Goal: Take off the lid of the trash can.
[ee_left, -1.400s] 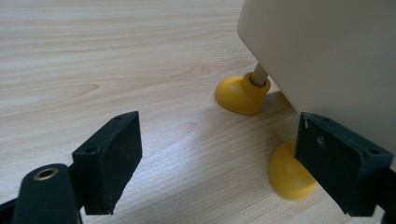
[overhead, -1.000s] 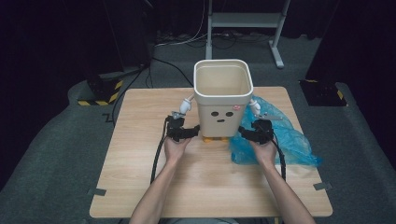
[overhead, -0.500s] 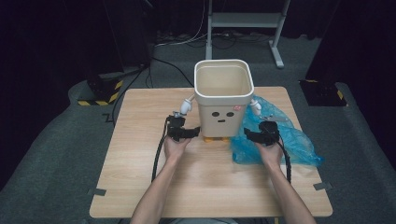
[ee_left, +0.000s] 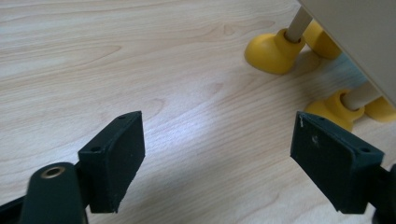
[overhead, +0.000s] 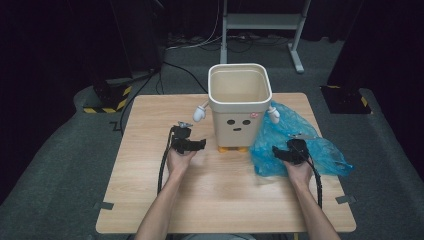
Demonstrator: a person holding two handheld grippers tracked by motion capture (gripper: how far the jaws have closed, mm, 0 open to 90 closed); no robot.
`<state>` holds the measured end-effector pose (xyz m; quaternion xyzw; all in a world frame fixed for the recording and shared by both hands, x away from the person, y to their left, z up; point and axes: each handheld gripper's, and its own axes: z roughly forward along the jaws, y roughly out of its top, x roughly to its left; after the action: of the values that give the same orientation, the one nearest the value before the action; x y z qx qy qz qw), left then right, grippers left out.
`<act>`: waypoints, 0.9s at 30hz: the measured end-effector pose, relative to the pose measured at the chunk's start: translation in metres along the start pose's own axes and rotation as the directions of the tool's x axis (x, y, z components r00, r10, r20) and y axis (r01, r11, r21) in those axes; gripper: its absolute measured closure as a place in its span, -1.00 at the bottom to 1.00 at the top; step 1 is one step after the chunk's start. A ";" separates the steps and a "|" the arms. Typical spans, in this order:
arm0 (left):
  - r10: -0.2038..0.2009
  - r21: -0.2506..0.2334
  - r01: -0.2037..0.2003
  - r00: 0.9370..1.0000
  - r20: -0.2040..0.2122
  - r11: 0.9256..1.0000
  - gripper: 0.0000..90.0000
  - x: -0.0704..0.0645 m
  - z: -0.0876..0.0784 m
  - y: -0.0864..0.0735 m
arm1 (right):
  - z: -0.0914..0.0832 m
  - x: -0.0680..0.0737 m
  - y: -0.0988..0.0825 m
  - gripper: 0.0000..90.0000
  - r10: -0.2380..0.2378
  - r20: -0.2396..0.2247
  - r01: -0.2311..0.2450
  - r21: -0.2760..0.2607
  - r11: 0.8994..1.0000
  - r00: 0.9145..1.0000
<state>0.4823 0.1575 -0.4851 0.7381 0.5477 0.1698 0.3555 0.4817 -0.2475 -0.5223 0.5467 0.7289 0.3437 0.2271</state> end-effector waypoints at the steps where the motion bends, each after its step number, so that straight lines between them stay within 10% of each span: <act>1: -0.001 -0.001 0.001 1.000 -0.001 1.000 -0.59 0.001 -0.001 -0.001 | 0.000 0.000 0.000 -0.47 -0.005 0.001 0.005 0.007 1.000 1.000; 14: -0.005 0.008 0.005 0.998 -0.069 1.000 -0.67 0.016 -0.020 0.001 | 0.002 0.005 -0.001 -0.51 -0.050 0.037 0.050 0.016 0.999 0.998; 27: 0.009 -0.026 -0.010 0.999 -0.051 1.000 -0.59 0.022 -0.042 0.006 | 0.002 0.006 -0.001 -0.50 -0.062 0.047 0.061 0.009 0.998 0.997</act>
<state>0.4671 0.1914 -0.4544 0.7313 0.5510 0.1974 0.3501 0.4807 -0.2415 -0.5240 0.5328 0.7413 0.3207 0.2524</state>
